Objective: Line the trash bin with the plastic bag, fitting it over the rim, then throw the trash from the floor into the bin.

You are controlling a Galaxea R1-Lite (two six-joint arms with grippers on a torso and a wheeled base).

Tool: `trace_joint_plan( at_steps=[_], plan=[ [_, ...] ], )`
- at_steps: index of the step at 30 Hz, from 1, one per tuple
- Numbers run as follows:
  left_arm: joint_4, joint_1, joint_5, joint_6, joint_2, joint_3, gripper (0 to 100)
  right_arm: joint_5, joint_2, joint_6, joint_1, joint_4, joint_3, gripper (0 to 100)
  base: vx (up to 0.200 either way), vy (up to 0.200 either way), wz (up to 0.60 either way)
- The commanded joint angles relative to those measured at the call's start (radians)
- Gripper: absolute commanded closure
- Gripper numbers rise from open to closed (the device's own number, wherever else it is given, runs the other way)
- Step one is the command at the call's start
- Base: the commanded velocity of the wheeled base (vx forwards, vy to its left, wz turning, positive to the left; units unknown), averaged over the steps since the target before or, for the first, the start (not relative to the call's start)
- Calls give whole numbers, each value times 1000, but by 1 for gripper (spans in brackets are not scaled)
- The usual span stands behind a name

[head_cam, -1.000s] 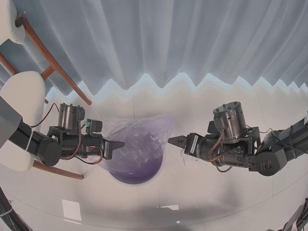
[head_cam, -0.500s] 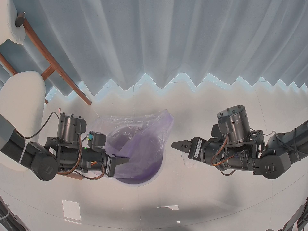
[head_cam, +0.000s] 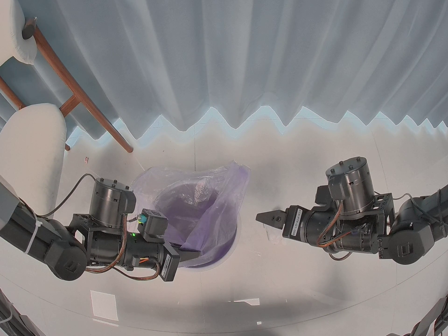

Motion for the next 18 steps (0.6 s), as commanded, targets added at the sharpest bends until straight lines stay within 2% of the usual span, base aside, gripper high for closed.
trace_joint_plan(
  at_steps=[1,7,10,18],
  plan=[
    [0,-22,-3,3,-2,15,100,0,-23,1,2,1,12,0,0,0,0],
    [0,-65,-1,1,-6,13,100,0,-20,1,65,30,-6,0,0,0,0],
    [2,-84,3,3,-17,27,100,0,-8,5,122,60,-34,0,0,0,0],
    [0,-90,2,24,-28,72,100,-8,86,-1,156,122,-153,0,0,0,0]
  ],
)
